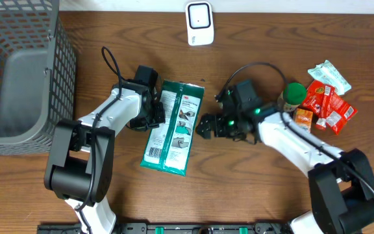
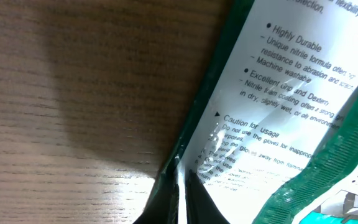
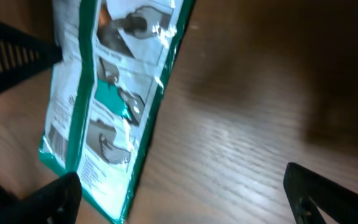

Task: Scan the item barcode
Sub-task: 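Move the right gripper to the glove pack's right edge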

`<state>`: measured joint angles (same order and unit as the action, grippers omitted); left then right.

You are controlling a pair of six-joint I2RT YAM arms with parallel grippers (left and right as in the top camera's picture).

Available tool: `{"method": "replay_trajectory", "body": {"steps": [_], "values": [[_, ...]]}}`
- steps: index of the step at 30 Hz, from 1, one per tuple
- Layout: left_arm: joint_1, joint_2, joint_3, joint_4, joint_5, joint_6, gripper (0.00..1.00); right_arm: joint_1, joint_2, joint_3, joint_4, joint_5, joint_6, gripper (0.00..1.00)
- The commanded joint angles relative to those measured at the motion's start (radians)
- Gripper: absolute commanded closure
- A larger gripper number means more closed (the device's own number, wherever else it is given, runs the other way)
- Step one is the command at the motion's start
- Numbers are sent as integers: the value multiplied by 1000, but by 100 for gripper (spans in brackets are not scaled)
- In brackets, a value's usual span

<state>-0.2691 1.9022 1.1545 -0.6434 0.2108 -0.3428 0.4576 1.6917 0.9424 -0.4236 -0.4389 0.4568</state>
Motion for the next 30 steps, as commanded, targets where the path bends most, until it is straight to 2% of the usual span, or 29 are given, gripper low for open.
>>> {"method": "replay_trajectory", "body": {"steps": [1,7,15,20,24,30], "values": [[7,13,-7,-8,-45,2,91,35,3,-67,83,-14,123,1],[11,11,-32,-30,-124,2,91,90,3,-138,216,42,221,3],[11,-2,-44,-37,-78,25,91,151,3,-140,230,155,222,4],[11,-87,-2,-55,-39,36,91,172,3,-140,231,201,222,4],[11,-169,-2,-57,-74,35,91,174,3,-140,230,202,222,4],[11,-163,-34,-58,-155,31,91,174,3,-140,230,202,222,4]]}}
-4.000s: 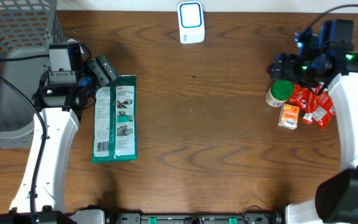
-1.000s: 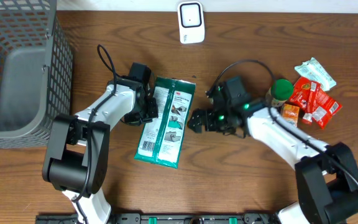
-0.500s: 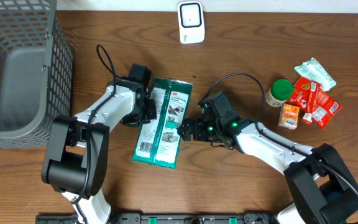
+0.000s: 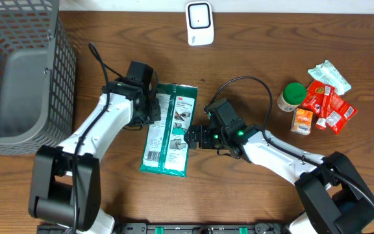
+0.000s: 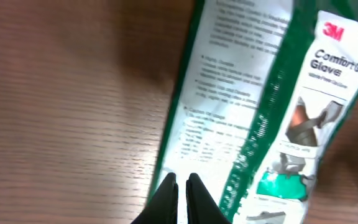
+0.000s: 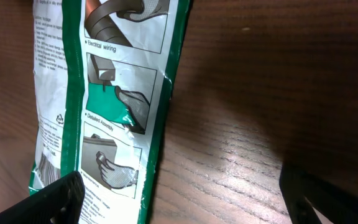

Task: Scan the item barcode
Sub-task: 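Move the right gripper to the glove pack's right edge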

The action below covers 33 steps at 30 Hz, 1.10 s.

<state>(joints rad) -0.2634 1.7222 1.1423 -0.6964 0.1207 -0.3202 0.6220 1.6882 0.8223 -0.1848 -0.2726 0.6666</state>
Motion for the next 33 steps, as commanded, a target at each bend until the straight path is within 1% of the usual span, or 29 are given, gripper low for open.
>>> {"method": "replay_trajectory", "body": {"steps": [1,4,12,14,16,20,24,27,31,33], "values": [[5,24,-35,-5,-87,9,91,10,7,-20,-8,36,12,4],[5,45,-63,4,-108,9,91,10,7,-20,-8,36,12,3],[4,105,-113,28,-102,1,91,10,7,-20,-9,35,13,3],[-3,113,-117,28,-102,1,91,10,7,-20,-9,36,13,1],[-17,117,-121,29,-98,1,91,10,7,-20,-9,35,13,2],[-53,121,-125,30,-45,0,91,10,7,-20,-10,34,13,1],[-104,121,-125,32,-46,-34,91,10,7,-20,-12,-10,40,2],[-126,121,-125,37,-46,-34,91,13,11,-21,-12,-10,53,3],[-145,121,-125,51,-46,-37,91,16,46,-21,-5,-10,73,7],[-146,121,-125,51,-46,-37,91,16,80,-21,18,-36,85,12]]}}
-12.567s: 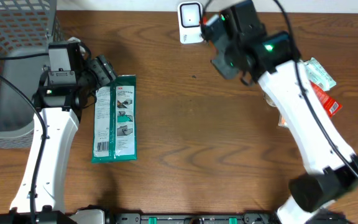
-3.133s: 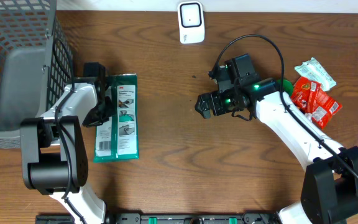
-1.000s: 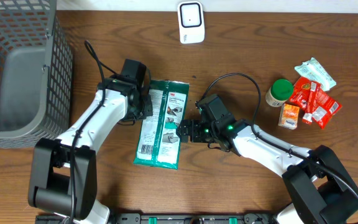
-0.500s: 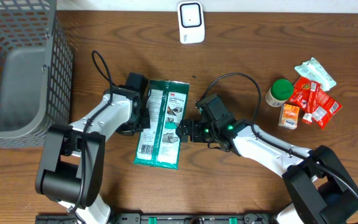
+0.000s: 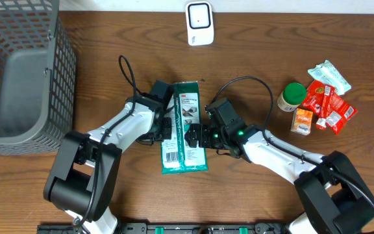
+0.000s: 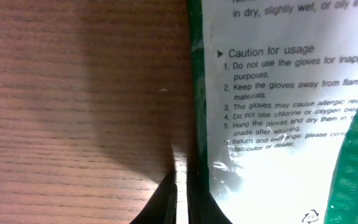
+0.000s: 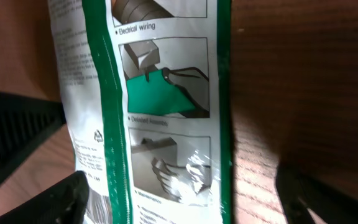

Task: Scan the item barcode
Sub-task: 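Move the right gripper to the glove pack's right edge, then grasp the glove pack with the right gripper and release the left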

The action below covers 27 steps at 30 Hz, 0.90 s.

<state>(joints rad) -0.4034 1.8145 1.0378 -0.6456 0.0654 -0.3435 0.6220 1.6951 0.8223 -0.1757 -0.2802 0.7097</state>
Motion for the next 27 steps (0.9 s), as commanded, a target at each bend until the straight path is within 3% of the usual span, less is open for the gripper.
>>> {"method": "replay_trajectory", "body": {"steps": [1,6,13,18,27], "values": [[-6,29,-21,0,9,-13,91,16,91,-21,31,-52,40,15],[-7,29,-21,2,9,-13,90,15,163,-21,164,-217,-13,34],[-7,29,-21,10,9,-13,90,16,172,-21,188,-240,-39,62],[-8,29,-32,24,9,-13,90,16,172,-21,259,-329,-114,64],[-8,29,-69,43,9,-17,90,16,172,-21,272,-330,-116,67]]}}
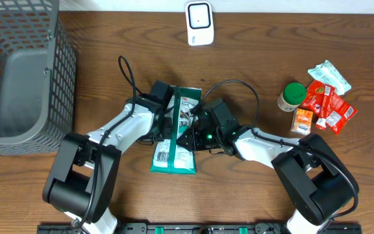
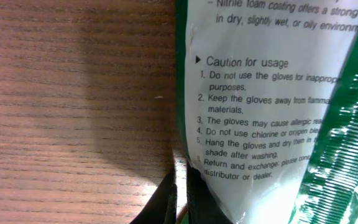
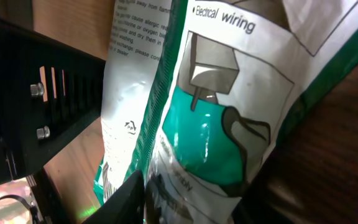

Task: Scan the item barcode
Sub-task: 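Grasp the glove pack with the right gripper and release the left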

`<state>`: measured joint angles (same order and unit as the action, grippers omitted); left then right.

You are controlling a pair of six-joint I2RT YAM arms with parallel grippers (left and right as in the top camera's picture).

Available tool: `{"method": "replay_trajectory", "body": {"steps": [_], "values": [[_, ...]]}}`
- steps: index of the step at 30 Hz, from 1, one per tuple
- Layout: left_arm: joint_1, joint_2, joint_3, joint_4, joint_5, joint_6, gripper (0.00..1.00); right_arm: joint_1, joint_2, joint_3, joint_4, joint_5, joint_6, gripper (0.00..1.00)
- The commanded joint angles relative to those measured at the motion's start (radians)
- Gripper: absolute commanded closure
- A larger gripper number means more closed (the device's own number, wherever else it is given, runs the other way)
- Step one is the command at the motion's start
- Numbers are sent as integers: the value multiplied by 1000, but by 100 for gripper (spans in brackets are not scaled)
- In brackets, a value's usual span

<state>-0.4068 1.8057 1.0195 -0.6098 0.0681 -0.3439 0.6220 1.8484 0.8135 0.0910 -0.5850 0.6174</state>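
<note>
The green-and-white 3M glove package (image 1: pixel 171 153) lies on the wooden table between both arms, its printed back showing in the left wrist view (image 2: pixel 260 93). My left gripper (image 1: pixel 163 125) is shut, and its tips (image 2: pixel 180 199) rest against the package's left edge. My right gripper (image 1: pixel 188 135) is over the package's right side. In the right wrist view the film (image 3: pixel 216 124) is bunched between the fingers of the right gripper (image 3: pixel 191 199), which is shut on it. The white scanner (image 1: pixel 199 24) stands at the table's far edge.
A grey mesh basket (image 1: pixel 60 71) fills the far left corner. At the right lie a green-capped bottle (image 1: pixel 293 95), red packets (image 1: pixel 326 104) and a white pouch (image 1: pixel 330 75). Black cables loop over both arms.
My right gripper was open at the package's right edge and is now shut on that side, crumpling the film. The package's near end has swung left. My left gripper stays at the left edge.
At first the package lay tilted, with my left gripper shut at its left edge and my right gripper open and apart. The right gripper then stood at the right edge. The package later lay straighter and further right, and now the right gripper pinches it.
</note>
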Motion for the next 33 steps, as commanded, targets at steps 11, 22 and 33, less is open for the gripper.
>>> {"method": "replay_trajectory", "body": {"steps": [11,22,33], "values": [[5,-14,-40,13,6,-16,90,11,18,-11,78,-53,-164,98],[86,-308,-25,-11,6,-16,85,-149,14,-11,78,-469,-184,99],[217,-476,-25,-109,-55,-15,83,-274,-106,-11,23,-702,-198,99]]}}
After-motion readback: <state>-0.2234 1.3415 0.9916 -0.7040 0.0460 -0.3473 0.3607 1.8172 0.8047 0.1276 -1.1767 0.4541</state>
